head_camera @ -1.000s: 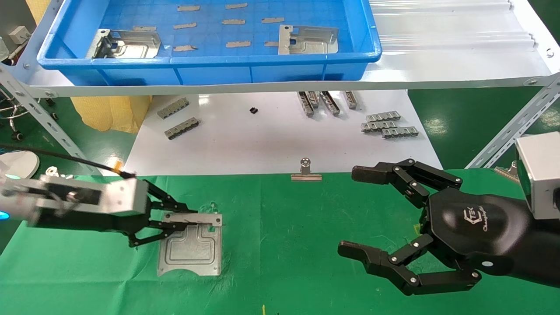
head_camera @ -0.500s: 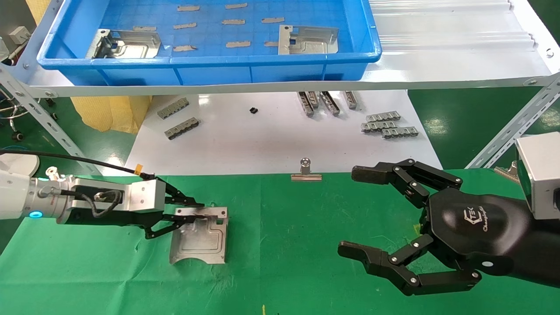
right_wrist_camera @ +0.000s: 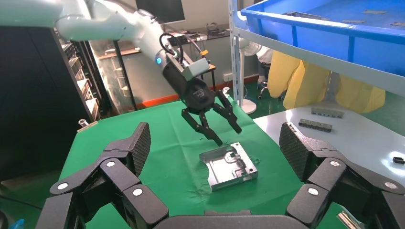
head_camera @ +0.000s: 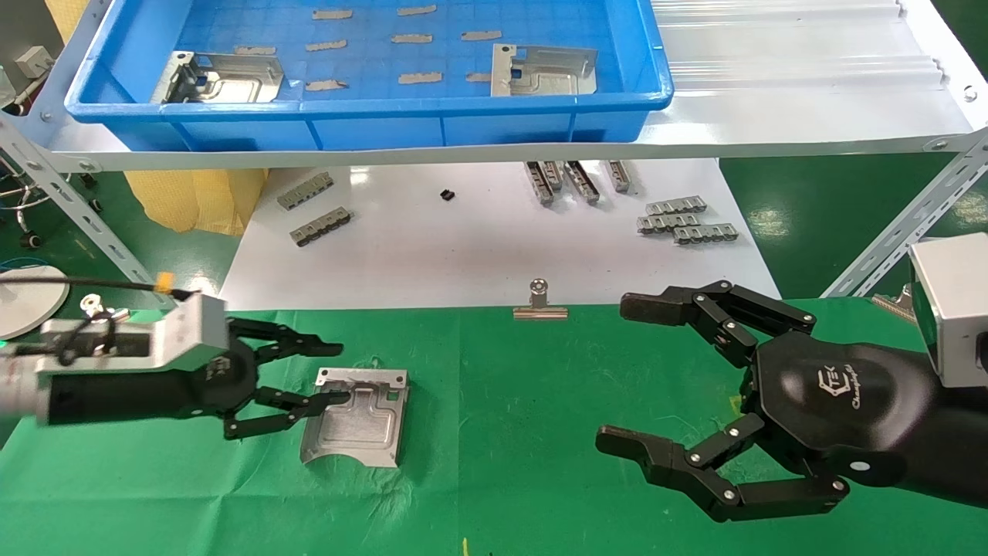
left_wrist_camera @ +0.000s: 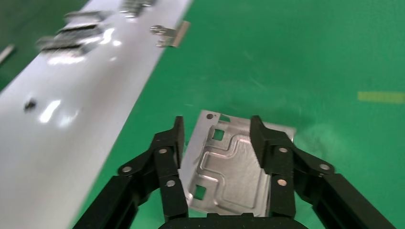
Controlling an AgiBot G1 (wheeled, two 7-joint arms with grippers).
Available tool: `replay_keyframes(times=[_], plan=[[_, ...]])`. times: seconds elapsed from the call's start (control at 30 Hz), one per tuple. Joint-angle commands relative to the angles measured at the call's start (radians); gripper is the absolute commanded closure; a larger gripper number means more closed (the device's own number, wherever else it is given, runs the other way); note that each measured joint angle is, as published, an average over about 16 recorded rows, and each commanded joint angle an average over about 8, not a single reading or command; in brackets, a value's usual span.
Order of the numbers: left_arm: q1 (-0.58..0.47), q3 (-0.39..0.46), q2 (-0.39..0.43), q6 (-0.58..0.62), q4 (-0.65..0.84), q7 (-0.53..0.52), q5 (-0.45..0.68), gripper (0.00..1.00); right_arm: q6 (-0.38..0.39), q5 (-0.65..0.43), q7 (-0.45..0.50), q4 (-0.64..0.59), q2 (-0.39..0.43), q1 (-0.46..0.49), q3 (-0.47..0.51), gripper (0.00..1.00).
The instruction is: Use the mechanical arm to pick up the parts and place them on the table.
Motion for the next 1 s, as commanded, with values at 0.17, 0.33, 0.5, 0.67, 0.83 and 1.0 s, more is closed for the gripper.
replay_keyframes(times=[0.17, 0.33, 0.5, 0.67, 0.83, 1.0], plan=[[0.063, -0.038, -0.044, 0.023, 0.01, -0.07, -0.075, 0.0, 0.0, 0.0, 0.0, 0.0, 0.0, 0.0, 0.0, 0.0], [0.058, -0.034, -0.04, 0.019, 0.006, -0.058, -0.067, 0.0, 0.0, 0.0, 0.0, 0.0, 0.0, 0.0, 0.0, 0.0], [0.063, -0.041, -0.041, 0.014, -0.022, -0.068, -0.064, 0.0, 0.0, 0.0, 0.0, 0.0, 0.0, 0.0, 0.0, 0.0], [0.1, -0.076, -0.061, 0.007, -0.103, -0.119, -0.085, 0.0, 0.0, 0.0, 0.0, 0.0, 0.0, 0.0, 0.0, 0.0], [0.143, -0.118, -0.085, -0.003, -0.205, -0.18, -0.109, 0.0, 0.0, 0.0, 0.0, 0.0, 0.0, 0.0, 0.0, 0.0], [0.187, -0.16, -0.108, -0.013, -0.306, -0.242, -0.133, 0.0, 0.0, 0.0, 0.0, 0.0, 0.0, 0.0, 0.0, 0.0]])
